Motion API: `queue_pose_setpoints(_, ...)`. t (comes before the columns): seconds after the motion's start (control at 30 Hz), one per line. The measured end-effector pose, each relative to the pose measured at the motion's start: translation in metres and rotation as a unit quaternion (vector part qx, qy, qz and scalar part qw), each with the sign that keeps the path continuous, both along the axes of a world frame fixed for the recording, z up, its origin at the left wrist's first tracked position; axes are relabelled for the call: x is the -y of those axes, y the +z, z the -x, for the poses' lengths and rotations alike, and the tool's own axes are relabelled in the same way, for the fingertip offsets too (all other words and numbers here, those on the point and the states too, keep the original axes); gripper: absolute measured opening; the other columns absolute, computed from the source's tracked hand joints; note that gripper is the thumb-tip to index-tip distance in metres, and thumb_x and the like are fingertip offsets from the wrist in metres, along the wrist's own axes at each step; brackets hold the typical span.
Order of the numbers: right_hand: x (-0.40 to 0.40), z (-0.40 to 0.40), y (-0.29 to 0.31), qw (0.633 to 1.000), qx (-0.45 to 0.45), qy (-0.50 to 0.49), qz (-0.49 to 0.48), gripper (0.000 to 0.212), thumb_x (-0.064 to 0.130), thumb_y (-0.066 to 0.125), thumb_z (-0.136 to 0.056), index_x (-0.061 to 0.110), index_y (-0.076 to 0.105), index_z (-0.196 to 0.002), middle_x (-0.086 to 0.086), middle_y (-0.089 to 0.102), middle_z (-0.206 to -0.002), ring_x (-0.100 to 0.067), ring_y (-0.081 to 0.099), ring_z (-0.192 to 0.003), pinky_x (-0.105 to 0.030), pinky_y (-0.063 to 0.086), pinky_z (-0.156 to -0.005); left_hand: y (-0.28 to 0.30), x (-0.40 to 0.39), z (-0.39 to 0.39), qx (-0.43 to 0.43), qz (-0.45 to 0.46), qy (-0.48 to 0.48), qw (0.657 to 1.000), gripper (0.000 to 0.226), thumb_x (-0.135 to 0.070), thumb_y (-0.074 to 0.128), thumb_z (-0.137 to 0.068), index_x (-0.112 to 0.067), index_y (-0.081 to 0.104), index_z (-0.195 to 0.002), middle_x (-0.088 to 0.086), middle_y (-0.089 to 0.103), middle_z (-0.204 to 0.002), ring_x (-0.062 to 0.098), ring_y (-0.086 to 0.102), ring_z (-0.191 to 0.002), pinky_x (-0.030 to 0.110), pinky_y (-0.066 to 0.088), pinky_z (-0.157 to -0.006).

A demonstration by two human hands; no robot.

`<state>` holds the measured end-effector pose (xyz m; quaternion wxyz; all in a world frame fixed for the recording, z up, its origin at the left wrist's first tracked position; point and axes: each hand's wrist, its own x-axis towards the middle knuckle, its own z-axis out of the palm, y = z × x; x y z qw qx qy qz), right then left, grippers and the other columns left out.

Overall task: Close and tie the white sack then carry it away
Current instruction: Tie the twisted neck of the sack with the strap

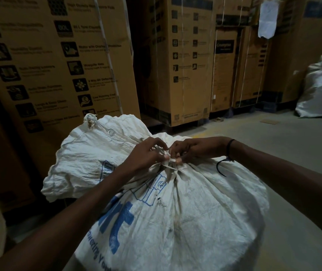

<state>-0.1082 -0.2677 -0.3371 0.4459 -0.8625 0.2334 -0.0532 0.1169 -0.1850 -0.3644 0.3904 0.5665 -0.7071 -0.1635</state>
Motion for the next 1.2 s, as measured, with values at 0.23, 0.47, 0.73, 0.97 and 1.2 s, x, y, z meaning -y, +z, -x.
queue_pose_setpoints(0.23, 0.005, -0.003, 0.007, 1.0, 0.019, -0.013, 0.021, 0.023, -0.001, 0.058, -0.103, 0.012, 0.077, -0.106, -0.014, 0.059, -0.138, -0.018, 0.061, -0.121, -0.033, 0.049, -0.11, 0.001, 0.001, 0.004, -0.029, 0.0, 0.029, 0.999, 0.015, -0.028, 0.07, -0.091, -0.025, 0.078, -0.102, -0.01, 0.069, -0.105, 0.015, 0.066, -0.103, 0.031, 0.049, -0.088)
queue_pose_setpoints(0.47, 0.013, 0.005, 0.011, 0.986, 0.094, -0.114, 0.076, 0.033, 0.03, 0.071, -0.098, 0.001, 0.08, -0.113, -0.013, 0.079, -0.115, -0.024, 0.074, -0.106, -0.028, 0.059, -0.089, 0.018, -0.003, -0.001, -0.001, 0.024, 0.034, 0.999, 0.038, -0.03, 0.037, -0.114, -0.022, 0.074, -0.113, 0.004, 0.068, -0.124, 0.011, 0.067, -0.098, 0.018, 0.046, -0.087)
queue_pose_setpoints(0.73, 0.013, -0.015, 0.019, 0.949, 0.168, -0.189, 0.189, 0.012, 0.019, 0.078, -0.095, 0.01, 0.081, -0.101, -0.013, 0.081, -0.096, -0.008, 0.075, -0.08, -0.027, 0.064, -0.076, 0.047, -0.021, -0.029, 0.096, 0.09, 0.179, 0.975, 0.032, -0.018, 0.052, -0.079, -0.019, 0.072, -0.103, 0.009, 0.067, -0.116, 0.027, 0.067, -0.101, 0.047, 0.053, -0.097)
queue_pose_setpoints(0.97, -0.017, -0.079, 0.038, 0.948, 0.112, -0.103, 0.279, 0.033, 0.032, 0.088, -0.085, 0.014, 0.079, -0.113, 0.004, 0.081, -0.105, 0.014, 0.068, -0.08, -0.007, 0.05, -0.073, 0.064, -0.026, -0.058, 0.034, 0.071, 0.29, 0.954, 0.036, -0.02, 0.05, -0.072, -0.025, 0.073, -0.1, 0.001, 0.07, -0.125, 0.028, 0.062, -0.12, 0.049, 0.04, -0.105)
queue_pose_setpoints(1.2, -0.022, -0.116, 0.025, 0.941, 0.071, -0.067, 0.323, 0.017, 0.016, 0.081, -0.089, 0.011, 0.084, -0.106, -0.005, 0.081, -0.097, 0.003, 0.061, -0.071, -0.008, 0.042, -0.063, 0.074, -0.019, -0.084, 0.029, 0.124, 0.394, 0.91, 0.027, -0.019, 0.064, -0.078, -0.019, 0.068, -0.105, 0.009, 0.055, -0.131, 0.032, 0.05, -0.13, 0.046, 0.03, -0.114)
